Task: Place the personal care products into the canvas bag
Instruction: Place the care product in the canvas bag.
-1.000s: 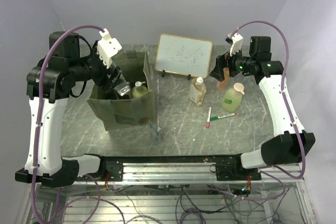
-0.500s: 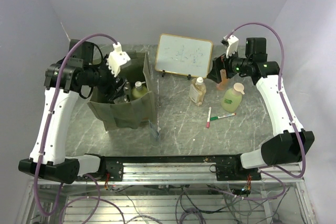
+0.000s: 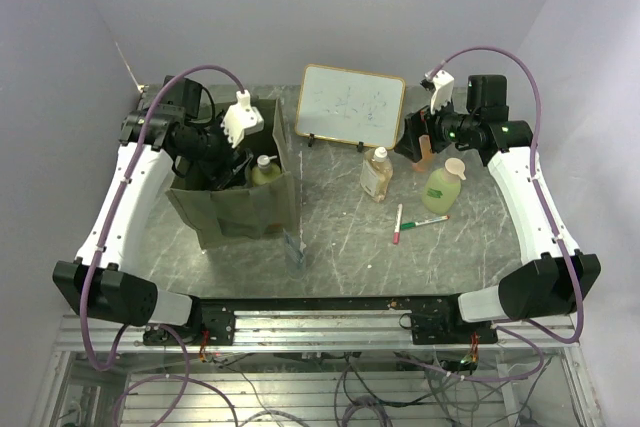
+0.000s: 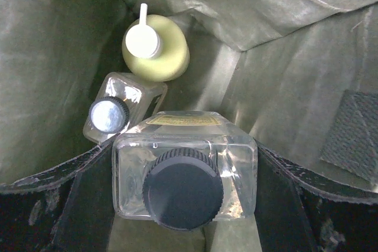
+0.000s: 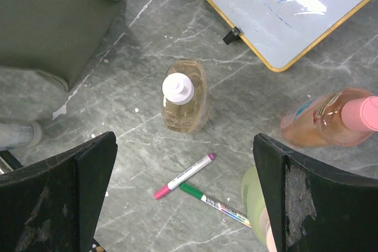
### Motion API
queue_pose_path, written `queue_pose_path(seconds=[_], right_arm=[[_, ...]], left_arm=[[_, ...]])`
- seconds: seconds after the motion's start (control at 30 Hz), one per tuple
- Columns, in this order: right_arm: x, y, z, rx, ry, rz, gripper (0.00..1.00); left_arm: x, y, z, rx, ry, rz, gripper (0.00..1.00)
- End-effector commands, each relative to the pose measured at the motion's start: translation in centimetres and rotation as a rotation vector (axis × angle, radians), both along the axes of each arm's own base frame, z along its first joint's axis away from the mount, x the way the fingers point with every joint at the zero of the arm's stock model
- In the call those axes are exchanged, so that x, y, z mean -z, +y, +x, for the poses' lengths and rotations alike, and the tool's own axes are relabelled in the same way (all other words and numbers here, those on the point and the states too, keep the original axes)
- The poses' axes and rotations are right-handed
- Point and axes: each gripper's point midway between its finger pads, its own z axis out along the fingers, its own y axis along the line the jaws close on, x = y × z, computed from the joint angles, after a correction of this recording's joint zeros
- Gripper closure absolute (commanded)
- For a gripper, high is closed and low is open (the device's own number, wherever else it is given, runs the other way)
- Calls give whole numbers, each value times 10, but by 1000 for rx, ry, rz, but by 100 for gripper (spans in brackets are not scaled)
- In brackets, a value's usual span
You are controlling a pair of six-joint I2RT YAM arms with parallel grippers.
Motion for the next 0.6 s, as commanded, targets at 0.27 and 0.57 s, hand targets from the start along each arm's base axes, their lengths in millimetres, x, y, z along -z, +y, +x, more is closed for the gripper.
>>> queue_pose_path(seconds=[0.27, 0.57], right_arm=[[-2, -3, -1, 13, -34, -19, 1], [-3, -4, -3, 20, -37, -23, 1]], left_arm=[[9, -26, 20, 212, -141, -88, 93], [31, -40, 26, 324, -111, -131, 93]])
